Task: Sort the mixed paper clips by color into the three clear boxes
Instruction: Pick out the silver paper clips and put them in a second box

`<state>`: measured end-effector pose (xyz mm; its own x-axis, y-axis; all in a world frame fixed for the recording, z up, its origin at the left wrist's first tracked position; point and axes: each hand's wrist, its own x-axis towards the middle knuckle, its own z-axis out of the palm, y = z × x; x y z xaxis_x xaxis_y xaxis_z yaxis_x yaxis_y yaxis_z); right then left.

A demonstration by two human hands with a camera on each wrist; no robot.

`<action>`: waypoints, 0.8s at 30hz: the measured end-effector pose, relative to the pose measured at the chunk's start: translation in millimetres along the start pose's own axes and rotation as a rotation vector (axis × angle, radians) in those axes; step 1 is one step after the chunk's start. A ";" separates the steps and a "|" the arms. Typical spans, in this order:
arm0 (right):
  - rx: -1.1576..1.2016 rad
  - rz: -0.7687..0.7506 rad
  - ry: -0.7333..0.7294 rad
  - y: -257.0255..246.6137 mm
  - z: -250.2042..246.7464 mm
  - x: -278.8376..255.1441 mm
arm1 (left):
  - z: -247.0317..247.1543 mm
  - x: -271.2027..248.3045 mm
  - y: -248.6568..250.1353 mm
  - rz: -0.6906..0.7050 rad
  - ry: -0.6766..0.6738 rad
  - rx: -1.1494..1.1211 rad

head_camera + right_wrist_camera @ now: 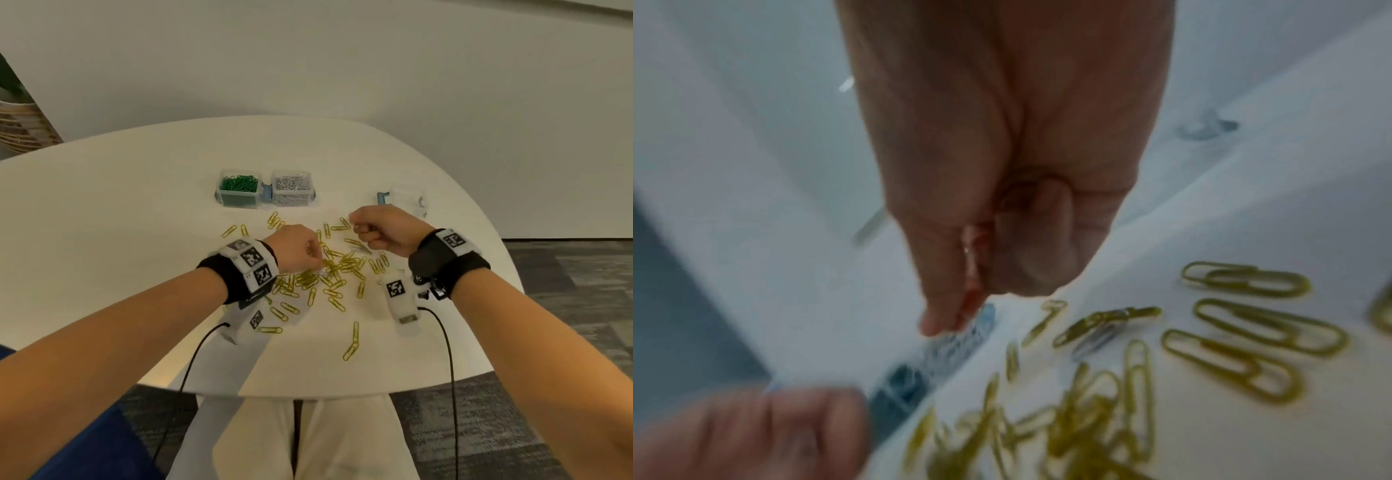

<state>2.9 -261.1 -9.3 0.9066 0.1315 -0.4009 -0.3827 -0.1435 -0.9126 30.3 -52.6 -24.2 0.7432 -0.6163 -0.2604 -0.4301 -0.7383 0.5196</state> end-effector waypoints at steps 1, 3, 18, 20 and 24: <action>0.256 0.033 -0.042 0.7 -6.5 -2.9 | 4.0 1.4 0.1 0.028 -0.029 0.076; 0.494 0.070 -0.044 3.0 -14.2 -9.1 | 10.3 5.3 -1.4 0.057 -0.061 0.133; -1.370 0.025 0.044 14.4 5.4 16.9 | -14.3 -3.9 -29.2 -0.175 -0.147 -1.353; -1.415 0.002 0.021 9.7 7.0 18.5 | -27.3 0.5 -33.4 -0.140 -0.083 -1.457; -0.374 -0.085 0.070 -14.9 1.5 23.6 | -53.4 15.4 -37.5 -0.137 0.012 -1.483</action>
<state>29.7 -254.4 -5.2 0.9472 0.0928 -0.3069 -0.2263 -0.4844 -0.8451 85.2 -19.7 -4.3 0.7411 -0.5590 -0.3720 0.5366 0.1600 0.8285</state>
